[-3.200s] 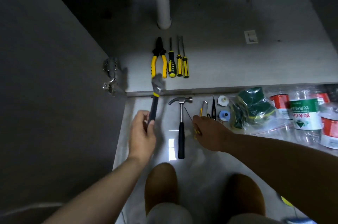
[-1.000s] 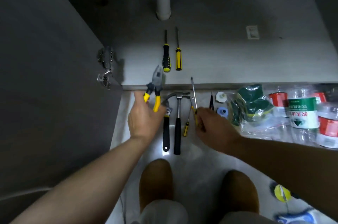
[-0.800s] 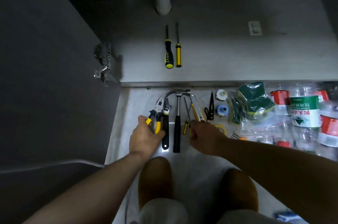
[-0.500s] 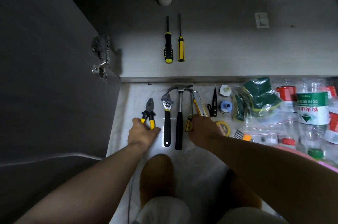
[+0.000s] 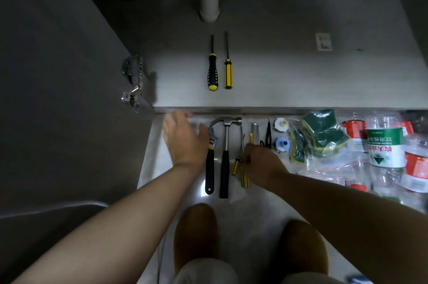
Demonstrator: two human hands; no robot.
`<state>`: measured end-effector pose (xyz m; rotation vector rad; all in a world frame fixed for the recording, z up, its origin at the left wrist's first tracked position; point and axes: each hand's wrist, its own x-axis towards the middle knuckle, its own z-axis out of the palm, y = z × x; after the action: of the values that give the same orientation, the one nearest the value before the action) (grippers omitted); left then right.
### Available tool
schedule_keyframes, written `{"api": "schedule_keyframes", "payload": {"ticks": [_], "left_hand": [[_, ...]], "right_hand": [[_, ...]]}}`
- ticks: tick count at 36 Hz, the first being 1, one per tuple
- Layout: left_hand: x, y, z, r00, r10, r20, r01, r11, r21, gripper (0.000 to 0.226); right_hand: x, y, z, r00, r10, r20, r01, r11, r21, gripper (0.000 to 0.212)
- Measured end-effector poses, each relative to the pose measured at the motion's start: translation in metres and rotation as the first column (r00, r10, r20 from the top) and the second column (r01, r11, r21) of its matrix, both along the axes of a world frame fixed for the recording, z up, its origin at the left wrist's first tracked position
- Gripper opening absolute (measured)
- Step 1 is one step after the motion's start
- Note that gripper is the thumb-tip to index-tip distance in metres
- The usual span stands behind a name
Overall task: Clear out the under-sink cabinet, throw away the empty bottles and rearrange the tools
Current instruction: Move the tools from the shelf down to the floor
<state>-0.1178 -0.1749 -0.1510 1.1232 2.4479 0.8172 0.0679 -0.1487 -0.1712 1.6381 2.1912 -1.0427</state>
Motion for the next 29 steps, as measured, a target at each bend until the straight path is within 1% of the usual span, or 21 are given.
{"api": "schedule_keyframes", "payload": {"ticks": [2,3,4,5,7,9,11,13,15,17,18,20,23,24,26,28,29], "left_hand": [[0.004,0.024,0.016,0.999,-0.048,-0.006,0.048,0.982,0.184,0.026],[0.005,0.036,0.024,0.997,-0.067,-0.028,0.071,0.968,0.241,0.026],[0.006,0.048,0.03,0.995,-0.087,-0.047,0.096,0.96,0.264,0.028],[0.006,0.061,0.034,0.993,-0.111,-0.051,0.12,0.96,0.252,0.032],[0.003,0.085,0.04,0.989,-0.149,-0.003,0.147,0.975,0.168,0.042],[-0.001,0.105,0.041,0.984,-0.166,0.07,0.162,0.985,0.058,0.05],[-0.006,0.118,0.039,0.976,-0.197,0.095,0.201,0.979,-0.038,0.053],[-0.011,0.122,0.035,0.968,-0.243,0.059,0.248,0.963,-0.102,0.05],[-0.014,0.12,0.034,0.962,-0.273,-0.002,0.27,0.953,-0.137,0.037],[-0.016,0.114,0.033,0.957,-0.285,-0.053,0.272,0.947,-0.17,0.023],[-0.017,0.11,0.032,0.957,-0.283,-0.065,0.266,0.945,-0.188,0.019],[-0.019,0.098,0.03,0.961,-0.269,-0.057,0.252,0.946,-0.206,0.02],[-0.02,0.072,0.023,0.967,-0.256,0.005,0.254,0.958,-0.136,0.028],[-0.019,0.06,0.02,0.969,-0.247,0.028,0.248,0.964,-0.09,0.031],[-0.012,0.035,0.011,0.968,-0.232,0.098,0.231,0.973,0.025,0.034],[-0.005,0.008,0.0,0.956,-0.246,0.159,0.23,0.967,0.113,0.033],[-0.003,-0.005,-0.006,0.951,-0.257,0.172,0.236,0.963,0.132,0.033]], "right_hand": [[-0.002,0.009,0.008,0.994,-0.011,-0.105,0.016,0.999,0.048,0.006],[-0.004,0.013,0.012,0.987,-0.015,-0.162,0.029,0.996,0.086,0.008],[-0.006,0.017,0.017,0.975,-0.02,-0.221,0.051,0.99,0.134,0.009],[-0.009,0.023,0.022,0.958,-0.03,-0.284,0.086,0.979,0.187,0.01],[-0.017,0.036,0.032,0.919,-0.032,-0.393,0.161,0.94,0.299,0.01],[-0.027,0.052,0.041,0.897,0.01,-0.443,0.188,0.897,0.399,0.012],[-0.037,0.071,0.049,0.888,0.034,-0.459,0.185,0.888,0.422,0.027],[-0.047,0.091,0.054,0.894,0.06,-0.444,0.136,0.908,0.396,0.045],[-0.059,0.109,0.056,0.917,0.089,-0.389,0.063,0.93,0.362,0.054],[-0.069,0.123,0.055,0.944,0.124,-0.305,-0.011,0.938,0.346,0.053],[-0.072,0.128,0.054,0.955,0.138,-0.262,-0.041,0.938,0.345,0.05],[-0.075,0.133,0.052,0.974,0.138,-0.178,-0.059,0.921,0.386,0.04],[-0.074,0.129,0.051,0.991,0.12,-0.063,-0.068,0.843,0.533,0.027],[-0.072,0.125,0.05,0.993,0.115,-0.038,-0.075,0.832,0.55,0.026],[-0.067,0.114,0.048,0.995,0.098,-0.022,-0.071,0.843,0.533,0.026],[-0.059,0.098,0.048,0.996,0.071,-0.056,-0.033,0.861,0.508,0.028],[-0.055,0.088,0.048,0.994,0.065,-0.091,-0.01,0.864,0.503,0.029]]}}
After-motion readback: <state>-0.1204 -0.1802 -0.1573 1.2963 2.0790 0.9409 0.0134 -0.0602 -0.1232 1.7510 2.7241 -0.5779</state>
